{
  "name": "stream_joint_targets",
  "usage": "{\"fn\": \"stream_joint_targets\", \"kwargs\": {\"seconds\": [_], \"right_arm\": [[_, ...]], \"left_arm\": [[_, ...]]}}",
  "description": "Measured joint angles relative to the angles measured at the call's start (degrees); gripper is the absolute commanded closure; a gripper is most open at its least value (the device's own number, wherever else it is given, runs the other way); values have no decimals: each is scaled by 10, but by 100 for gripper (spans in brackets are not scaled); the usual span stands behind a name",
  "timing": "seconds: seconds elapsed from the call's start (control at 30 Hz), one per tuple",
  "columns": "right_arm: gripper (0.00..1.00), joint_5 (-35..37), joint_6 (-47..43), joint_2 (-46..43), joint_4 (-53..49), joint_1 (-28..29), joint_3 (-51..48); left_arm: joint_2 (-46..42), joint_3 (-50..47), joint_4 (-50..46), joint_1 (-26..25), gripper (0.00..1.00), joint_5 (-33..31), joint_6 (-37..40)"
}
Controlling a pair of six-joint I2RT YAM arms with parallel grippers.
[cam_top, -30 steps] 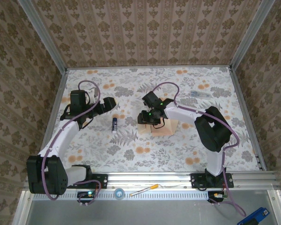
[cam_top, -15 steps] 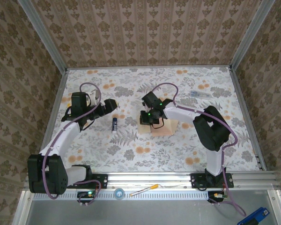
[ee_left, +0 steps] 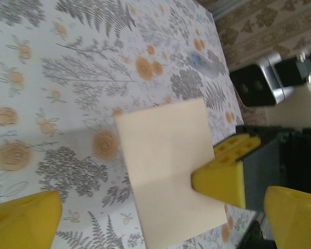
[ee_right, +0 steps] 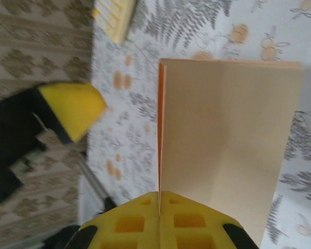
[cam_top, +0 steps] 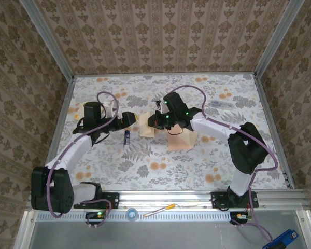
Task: Place the letter into the envelope and seal it
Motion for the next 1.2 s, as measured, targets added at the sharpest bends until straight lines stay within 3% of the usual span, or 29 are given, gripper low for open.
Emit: {"fn": "stream_joint_targets", "kwargs": {"seconds": [0.33, 0.53, 0.8, 1.2], "right_arm": [[100, -63, 122, 0, 134, -14, -30], [100, -75, 150, 0, 165, -19, -40], [100, -76, 159, 0, 182, -22, -56], [100, -78, 163, -11, 189, -31, -69]], "left_arm": [[44, 0, 53, -38, 14, 8, -26], [51, 0, 94, -40, 31, 14, -52], [53, -1, 135, -40, 63, 22, -85], [59, -3, 177, -40, 97, 34, -123]]}}
